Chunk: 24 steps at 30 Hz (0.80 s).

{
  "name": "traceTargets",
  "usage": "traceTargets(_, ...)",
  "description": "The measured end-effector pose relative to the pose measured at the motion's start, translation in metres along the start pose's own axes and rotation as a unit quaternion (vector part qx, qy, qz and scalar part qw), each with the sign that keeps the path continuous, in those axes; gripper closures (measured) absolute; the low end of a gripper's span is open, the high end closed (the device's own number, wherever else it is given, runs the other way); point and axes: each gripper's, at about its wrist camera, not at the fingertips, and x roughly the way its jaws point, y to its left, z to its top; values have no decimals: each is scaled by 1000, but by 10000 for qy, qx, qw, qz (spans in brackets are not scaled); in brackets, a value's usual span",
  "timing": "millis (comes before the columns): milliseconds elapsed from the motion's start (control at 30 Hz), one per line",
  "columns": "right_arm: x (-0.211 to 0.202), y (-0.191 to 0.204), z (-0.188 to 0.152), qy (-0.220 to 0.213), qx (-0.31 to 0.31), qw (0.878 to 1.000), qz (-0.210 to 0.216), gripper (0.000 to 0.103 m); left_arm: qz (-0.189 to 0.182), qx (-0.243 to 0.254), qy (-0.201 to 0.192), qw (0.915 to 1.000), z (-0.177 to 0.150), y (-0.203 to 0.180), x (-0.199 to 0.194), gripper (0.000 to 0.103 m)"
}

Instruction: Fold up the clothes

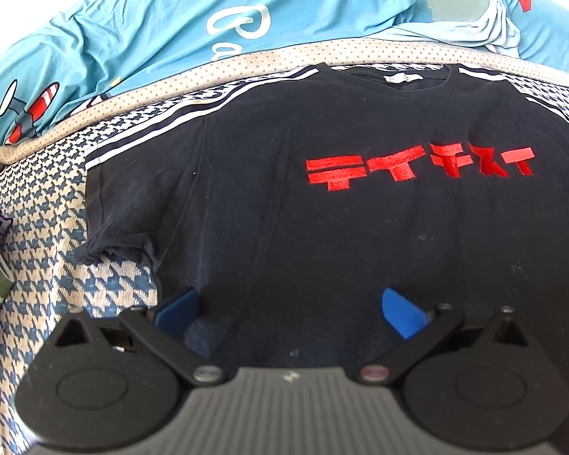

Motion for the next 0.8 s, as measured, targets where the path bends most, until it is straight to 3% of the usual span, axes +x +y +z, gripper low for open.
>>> traceTargets(133, 7, -19, -3, 213, 477, 9986, -74, 58, 15, 48, -19, 10000, 0, -3, 0, 0)
traceTargets(267, 21, -27, -10, 465, 888, 9949, 77, 58, 11, 43, -25, 10000, 0, -3, 0, 0)
traceTargets(367, 24, -22, -13, 390, 811, 9959, 44, 57, 6, 37, -27, 10000, 0, -4, 1, 0)
traceTargets(467, 25, -16, -15, 278, 705, 9971, -30, 69, 9, 38, -30, 10000, 0, -4, 1, 0)
traceTargets(533, 25, -12, -15, 229, 592, 9980, -40, 87, 11, 35, -31, 10000, 0, -3, 2, 0)
traceTargets(600, 24, -11, -14, 191, 620, 9979, -51, 94, 14, 37, -31, 10000, 1, -3, 1, 0)
traceTargets(800, 19, -12, -8, -146, 596, 9972, -422, 96, -52, 122, -33, 9999, 0, -7, -1, 0)
